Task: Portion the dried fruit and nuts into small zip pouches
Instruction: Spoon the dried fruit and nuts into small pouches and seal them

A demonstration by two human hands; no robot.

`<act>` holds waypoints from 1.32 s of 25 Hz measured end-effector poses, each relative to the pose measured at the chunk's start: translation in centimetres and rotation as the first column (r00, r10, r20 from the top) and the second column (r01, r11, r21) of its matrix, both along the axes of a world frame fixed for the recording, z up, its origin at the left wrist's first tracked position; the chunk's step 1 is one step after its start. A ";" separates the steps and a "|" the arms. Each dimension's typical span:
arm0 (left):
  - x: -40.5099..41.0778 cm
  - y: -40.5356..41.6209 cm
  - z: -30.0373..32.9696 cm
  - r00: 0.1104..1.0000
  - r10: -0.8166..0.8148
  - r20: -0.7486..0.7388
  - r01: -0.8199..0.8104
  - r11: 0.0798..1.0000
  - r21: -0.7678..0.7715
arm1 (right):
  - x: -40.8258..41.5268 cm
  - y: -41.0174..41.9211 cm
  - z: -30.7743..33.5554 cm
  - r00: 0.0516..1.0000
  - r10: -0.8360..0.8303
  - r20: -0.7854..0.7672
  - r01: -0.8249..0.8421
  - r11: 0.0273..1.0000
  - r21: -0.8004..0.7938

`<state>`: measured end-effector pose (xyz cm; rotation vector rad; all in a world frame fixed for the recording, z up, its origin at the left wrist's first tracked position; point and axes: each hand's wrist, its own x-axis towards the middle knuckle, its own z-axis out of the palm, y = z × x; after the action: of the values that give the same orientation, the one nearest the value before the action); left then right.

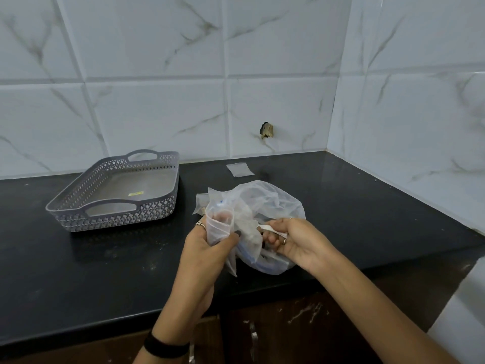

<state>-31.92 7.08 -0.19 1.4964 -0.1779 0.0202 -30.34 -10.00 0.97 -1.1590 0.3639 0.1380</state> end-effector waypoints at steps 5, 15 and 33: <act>-0.4 0.2 -0.9 0.998 0.046 -0.031 -0.047 0.998 -0.032 | -1.7 -1.0 0.4 0.997 0.057 0.058 -0.049 0.992 -0.120; -0.1 0.7 -1.8 0.994 0.083 -0.067 -0.084 0.996 -0.021 | -3.3 -1.3 0.7 0.983 0.163 0.083 -0.136 0.955 -0.262; -1.0 1.4 -1.7 0.994 0.109 -0.016 -0.105 0.982 0.159 | -5.9 1.3 5.3 0.900 0.264 0.347 -0.232 0.964 -0.132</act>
<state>-32.91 8.44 -1.86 1.6630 -0.0803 0.0750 -36.26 -8.70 6.32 -1.2872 -0.1087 0.1281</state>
